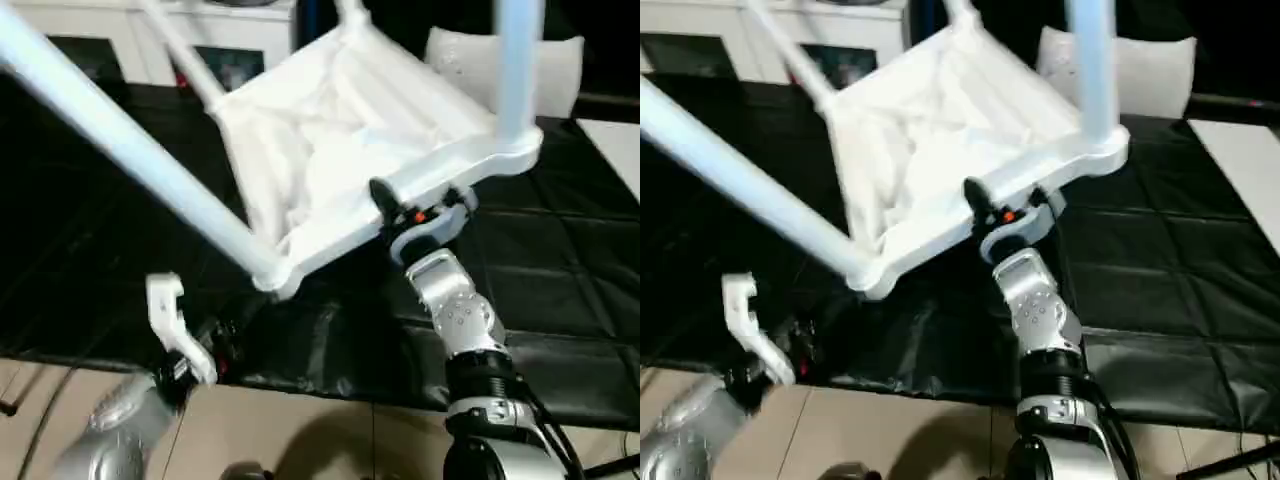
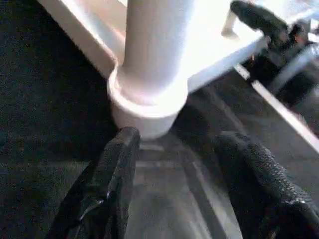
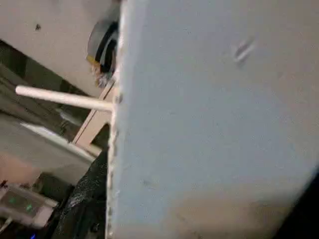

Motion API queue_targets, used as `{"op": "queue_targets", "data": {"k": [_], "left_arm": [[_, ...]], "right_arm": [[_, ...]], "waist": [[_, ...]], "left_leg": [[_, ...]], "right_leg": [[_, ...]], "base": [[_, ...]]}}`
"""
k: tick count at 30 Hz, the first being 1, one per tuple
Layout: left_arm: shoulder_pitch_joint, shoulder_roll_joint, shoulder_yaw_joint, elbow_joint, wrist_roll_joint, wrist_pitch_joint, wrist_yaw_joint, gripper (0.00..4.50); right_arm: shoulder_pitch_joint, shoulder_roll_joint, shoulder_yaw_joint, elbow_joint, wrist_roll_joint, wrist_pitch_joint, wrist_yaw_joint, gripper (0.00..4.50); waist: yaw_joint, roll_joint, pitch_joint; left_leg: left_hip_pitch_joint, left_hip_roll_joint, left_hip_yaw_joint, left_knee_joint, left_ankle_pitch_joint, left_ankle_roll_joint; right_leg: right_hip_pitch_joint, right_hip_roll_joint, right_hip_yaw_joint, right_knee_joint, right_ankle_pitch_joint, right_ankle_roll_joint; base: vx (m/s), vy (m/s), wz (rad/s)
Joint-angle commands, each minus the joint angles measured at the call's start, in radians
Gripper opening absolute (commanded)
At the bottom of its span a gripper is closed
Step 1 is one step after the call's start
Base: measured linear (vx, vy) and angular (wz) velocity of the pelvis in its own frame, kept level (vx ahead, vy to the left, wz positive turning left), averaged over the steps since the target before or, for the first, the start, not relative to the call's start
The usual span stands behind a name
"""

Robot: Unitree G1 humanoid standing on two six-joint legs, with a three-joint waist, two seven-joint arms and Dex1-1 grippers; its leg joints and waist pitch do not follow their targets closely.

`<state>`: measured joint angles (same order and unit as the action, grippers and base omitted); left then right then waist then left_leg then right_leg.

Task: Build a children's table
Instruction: Flip table

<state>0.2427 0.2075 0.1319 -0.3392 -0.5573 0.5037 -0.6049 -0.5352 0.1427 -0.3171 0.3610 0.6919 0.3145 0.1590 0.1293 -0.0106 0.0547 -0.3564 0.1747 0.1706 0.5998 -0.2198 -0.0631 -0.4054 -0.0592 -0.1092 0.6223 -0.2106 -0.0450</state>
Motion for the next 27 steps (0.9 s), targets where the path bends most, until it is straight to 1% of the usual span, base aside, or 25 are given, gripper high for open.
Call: {"op": "queue_targets", "data": {"k": [1, 2, 3, 4, 5, 6, 7, 8, 9, 10, 11, 12, 13, 14, 15, 16, 18, 19, 21, 22, 23, 24, 25, 26, 27], "left_arm": [[0.022, 0.026, -0.003, -0.042, 0.001, -0.033, -0.034, 3.06], [0.023, 0.027, -0.003, -0.043, 0.002, -0.036, -0.035, 3.06], [0.027, 0.038, -0.004, -0.054, 0.01, -0.05, -0.045, 3.08], [0.032, 0.058, -0.008, -0.075, 0.022, -0.063, -0.061, 3.08], [0.033, 0.065, -0.01, -0.081, 0.026, -0.067, -0.067, 3.28], [0.036, 0.086, -0.017, -0.101, 0.041, -0.078, -0.083, 3.28], [0.038, 0.116, -0.028, -0.119, 0.054, -0.089, -0.11, 3.43], [0.039, 0.139, -0.031, -0.119, 0.068, -0.11, -0.131, 3.43], [0.04, 0.149, -0.031, -0.116, 0.076, -0.123, -0.14, 3.47], [0.04, 0.159, -0.029, -0.106, 0.082, -0.137, -0.153, 3.56], [0.038, 0.176, -0.027, -0.089, 0.089, -0.157, -0.174, 3.68], [0.032, 0.196, -0.02, -0.06, 0.1, -0.18, -0.195, 3.8], [0.022, 0.223, -0.013, -0.028, 0.108, -0.204, -0.224, 3.8], [0.019, 0.228, -0.012, -0.022, 0.11, -0.208, -0.23, 3.88], [0.003, 0.261, -0.005, 0.011, 0.121, -0.231, -0.257, 3.98], [-0.002, 0.285, -0.01, 0.008, 0.135, -0.241, -0.262, 4.12], [-0.001, 0.297, -0.015, -0.007, 0.147, -0.243, -0.259, 4.12], [-0.01, 0.313, -0.021, -0.041, 0.172, -0.242, -0.239, 4.32], [-0.06, 0.328, -0.014, -0.095, 0.202, -0.219, -0.191, 4.4], [-0.105, 0.342, -0.004, -0.133, 0.216, -0.188, -0.156, 4.46], [-0.132, 0.35, 0.001, -0.151, 0.222, -0.172, -0.139, 4.49], [-0.158, 0.36, 0.007, -0.165, 0.227, -0.156, -0.124, 4.49], [-0.228, 0.392, 0.021, -0.175, 0.258, -0.14, -0.091, 4.5], [-0.274, 0.416, 0.03, -0.182, 0.268, -0.125, -0.077, 4.5], [-0.289, 0.425, 0.032, -0.184, 0.272, -0.123, -0.073, 4.5]], "right_arm": [[0.011, -0.012, 0.003, -0.152, -0.074, -0.075, -0.033, 1.99], [0.013, -0.013, 0.004, -0.155, -0.076, -0.074, -0.034, 1.99], [0.025, -0.023, 0.019, -0.183, -0.099, -0.075, -0.038, 1.99], [0.04, -0.04, 0.04, -0.212, -0.134, -0.079, -0.041, 1.99], [0.044, -0.046, 0.047, -0.221, -0.145, -0.079, -0.042, 1.99], [0.059, -0.066, 0.072, -0.247, -0.184, -0.088, -0.048, 1.99], [0.08, -0.099, 0.108, -0.282, -0.246, -0.095, -0.062, 1.99], [0.093, -0.119, 0.127, -0.303, -0.283, -0.096, -0.077, 1.99], [0.099, -0.126, 0.134, -0.312, -0.298, -0.096, -0.085, 1.99], [0.103, -0.128, 0.134, -0.32, -0.306, -0.097, -0.095, 1.99], [0.11, -0.128, 0.136, -0.336, -0.315, -0.09, -0.108, 1.99], [0.118, -0.137, 0.145, -0.355, -0.334, -0.082, -0.119, 1.99], [0.129, -0.151, 0.162, -0.382, -0.373, -0.074, -0.132, 1.99], [0.131, -0.153, 0.165, -0.387, -0.381, -0.073, -0.134, 1.98], [0.143, -0.168, 0.185, -0.417, -0.424, -0.065, -0.149, 1.98], [0.151, -0.181, 0.201, -0.439, -0.448, -0.057, -0.167, 1.98], [0.153, -0.188, 0.21, -0.45, -0.457, -0.051, -0.176, 1.98], [0.154, -0.2, 0.224, -0.467, -0.482, -0.039, -0.197, 1.98], [0.149, -0.214, 0.244, -0.481, -0.516, -0.017, -0.209, 1.98], [0.146, -0.22, 0.253, -0.487, -0.538, -0.008, -0.22, 1.97], [0.144, -0.221, 0.257, -0.49, -0.55, -0.004, -0.225, 1.97], [0.143, -0.225, 0.262, -0.491, -0.56, 0.004, -0.228, 1.97], [0.136, -0.226, 0.269, -0.499, -0.573, 0.034, -0.242, 1.95], [0.13, -0.229, 0.276, -0.504, -0.585, 0.05, -0.253, 1.95], [0.128, -0.233, 0.281, -0.507, -0.592, 0.055, -0.257, 1.94]], "waist": [[-0.009, -0.004, -0.058], [-0.007, -0.003, -0.056], [-0.005, -0.005, -0.055], [-0.004, -0.007, -0.056], [-0.002, -0.005, -0.056], [-0.004, -0.007, -0.055], [-0.005, -0.008, -0.053], [-0.004, -0.01, -0.052], [-0.007, -0.01, -0.049], [-0.007, -0.01, -0.045], [-0.008, -0.01, -0.045], [-0.01, -0.012, -0.047], [-0.008, -0.009, -0.047], [-0.01, -0.01, -0.049], [-0.01, -0.014, -0.05], [-0.015, -0.018, -0.051], [-0.015, -0.013, -0.053], [-0.022, -0.018, -0.052], [-0.024, -0.018, -0.054], [-0.026, -0.019, -0.053], [-0.025, -0.02, -0.051], [-0.025, -0.026, -0.049], [-0.028, -0.029, -0.048], [-0.027, -0.029, -0.048], [-0.027, -0.03, -0.05]], "left_leg": [[0.005, 0.06, -0.014, -0.071, -0.035, 0.045], [0.005, 0.06, -0.013, -0.072, -0.042, 0.041], [0.006, 0.061, -0.014, -0.075, -0.056, 0.03], [0.005, 0.061, -0.015, -0.075, -0.054, 0.02], [0.005, 0.062, -0.018, -0.077, -0.051, 0.016], [0.004, 0.061, -0.018, -0.077, -0.05, 0.01], [0.004, 0.059, -0.017, -0.077, -0.055, 0.006], [0.004, 0.057, -0.016, -0.077, -0.053, 0.007], [0.004, 0.055, -0.016, -0.08, -0.067, 0.002], [0.007, 0.053, -0.014, -0.081, -0.097, -0.006], [0.008, 0.053, -0.014, -0.082, -0.107, -0.011], [0.01, 0.052, -0.014, -0.082, -0.112, -0.013], [0.01, 0.051, -0.016, -0.083, -0.102, -0.015], [0.012, 0.05, -0.015, -0.082, -0.103, -0.017], [0.013, 0.052, -0.017, -0.084, -0.096, -0.017], [0.014, 0.054, -0.017, -0.084, -0.094, -0.021], [0.016, 0.057, -0.019, -0.084, -0.093, -0.027], [0.017, 0.059, -0.018, -0.085, -0.106, -0.033], [0.019, 0.059, -0.018, -0.083, -0.106, -0.041], [0.019, 0.06, -0.017, -0.084, -0.111, -0.045], [0.021, 0.057, -0.016, -0.082, -0.121, -0.048], [0.02, 0.056, -0.016, -0.083, -0.127, -0.048], [0.016, 0.054, -0.018, -0.084, -0.142, -0.053], [0.019, 0.053, -0.017, -0.082, -0.143, -0.055], [0.017, 0.049, -0.018, -0.08, -0.13, -0.056]], "right_leg": [[0.059, -0.09, 0.08, -0.07, -0.107, -0.089], [0.058, -0.09, 0.081, -0.073, -0.119, -0.081], [0.058, -0.09, 0.081, -0.075, -0.141, -0.068], [0.059, -0.09, 0.081, -0.073, -0.138, -0.059], [0.06, -0.091, 0.081, -0.073, -0.137, -0.054], [0.06, -0.089, 0.081, -0.071, -0.129, -0.048], [0.06, -0.088, 0.082, -0.071, -0.136, -0.041], [0.06, -0.086, 0.082, -0.074, -0.142, -0.03], [0.059, -0.085, 0.084, -0.074, -0.168, -0.019], [0.056, -0.087, 0.085, -0.085, -0.236, -0.003], [0.056, -0.088, 0.086, -0.087, -0.26, 0.004], [0.055, -0.087, 0.088, -0.089, -0.277, 0.015], [0.053, -0.084, 0.088, -0.091, -0.271, 0.028], [0.052, -0.083, 0.088, -0.087, -0.258, 0.029], [0.052, -0.082, 0.087, -0.086, -0.237, 0.029], [0.053, -0.082, 0.088, -0.078, -0.205, 0.02], [0.052, -0.083, 0.087, -0.072, -0.171, 0.006], [0.052, -0.082, 0.088, -0.07, -0.141, -0.019], [0.054, -0.083, 0.089, -0.063, -0.11, -0.037], [0.054, -0.082, 0.089, -0.061, -0.103, -0.042], [0.054, -0.081, 0.089, -0.061, -0.103, -0.047], [0.054, -0.082, 0.09, -0.064, -0.114, -0.047], [0.059, -0.083, 0.089, -0.066, -0.161, -0.039], [0.057, -0.082, 0.09, -0.066, -0.174, -0.033], [0.059, -0.082, 0.09, -0.065, -0.181, -0.023]], "base": [[0.0, 0.0, 0.0], [0.0, 0.0, 0.0], [0.0, 0.0, 0.0], [0.0, 0.0, 0.0], [0.0, 0.0, 0.0], [0.0, 0.0, 0.0], [0.0, 0.0, 0.0], [0.0, 0.0, 0.0], [0.0, 0.0, 0.0], [0.0, 0.0, 0.0], [0.0, 0.0, 0.0], [0.0, 0.0, 0.0], [0.0, 0.0, 0.0], [0.0, 0.0, 0.0], [0.0, 0.0, 0.0], [0.0, 0.0, 0.0], [0.0, 0.0, 0.0], [0.0, 0.0, 0.0], [0.0, 0.0, 0.0], [0.0, 0.0, 0.0], [0.0, 0.0, 0.0], [0.0, 0.0, 0.0], [0.0, 0.0, 0.0], [0.0, 0.0, 0.0], [0.0, 0.0, 0.0]]}}
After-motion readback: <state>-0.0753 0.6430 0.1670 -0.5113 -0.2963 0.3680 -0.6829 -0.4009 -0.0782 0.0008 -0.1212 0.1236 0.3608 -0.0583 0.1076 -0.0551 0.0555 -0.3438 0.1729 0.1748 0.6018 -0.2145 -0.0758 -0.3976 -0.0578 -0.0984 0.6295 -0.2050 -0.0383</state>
